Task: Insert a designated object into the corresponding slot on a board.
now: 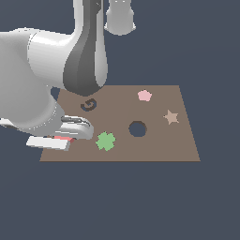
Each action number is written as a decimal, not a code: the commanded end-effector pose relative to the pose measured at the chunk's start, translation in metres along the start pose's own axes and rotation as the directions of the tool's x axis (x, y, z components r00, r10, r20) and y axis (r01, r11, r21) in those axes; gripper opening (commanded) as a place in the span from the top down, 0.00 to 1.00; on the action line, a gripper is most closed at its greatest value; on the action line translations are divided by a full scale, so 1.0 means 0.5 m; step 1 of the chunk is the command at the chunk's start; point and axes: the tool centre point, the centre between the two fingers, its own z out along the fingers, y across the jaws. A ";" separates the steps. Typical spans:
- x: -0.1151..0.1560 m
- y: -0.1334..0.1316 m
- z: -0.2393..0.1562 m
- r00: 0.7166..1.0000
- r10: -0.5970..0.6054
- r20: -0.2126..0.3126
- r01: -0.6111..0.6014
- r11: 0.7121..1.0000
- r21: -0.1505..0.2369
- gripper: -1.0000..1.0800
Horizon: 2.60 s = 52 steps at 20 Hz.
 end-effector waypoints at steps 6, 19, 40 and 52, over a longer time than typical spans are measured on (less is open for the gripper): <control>0.000 0.000 0.000 1.000 0.000 0.000 0.000 1.000 0.000 1.00; 0.028 -0.052 -0.003 0.985 -0.173 0.000 0.173 0.985 0.000 1.00; 0.027 -0.320 -0.013 0.567 -0.824 0.000 0.824 0.567 -0.001 1.00; -0.064 -0.439 -0.019 0.174 -0.985 0.000 0.985 0.174 -0.001 1.00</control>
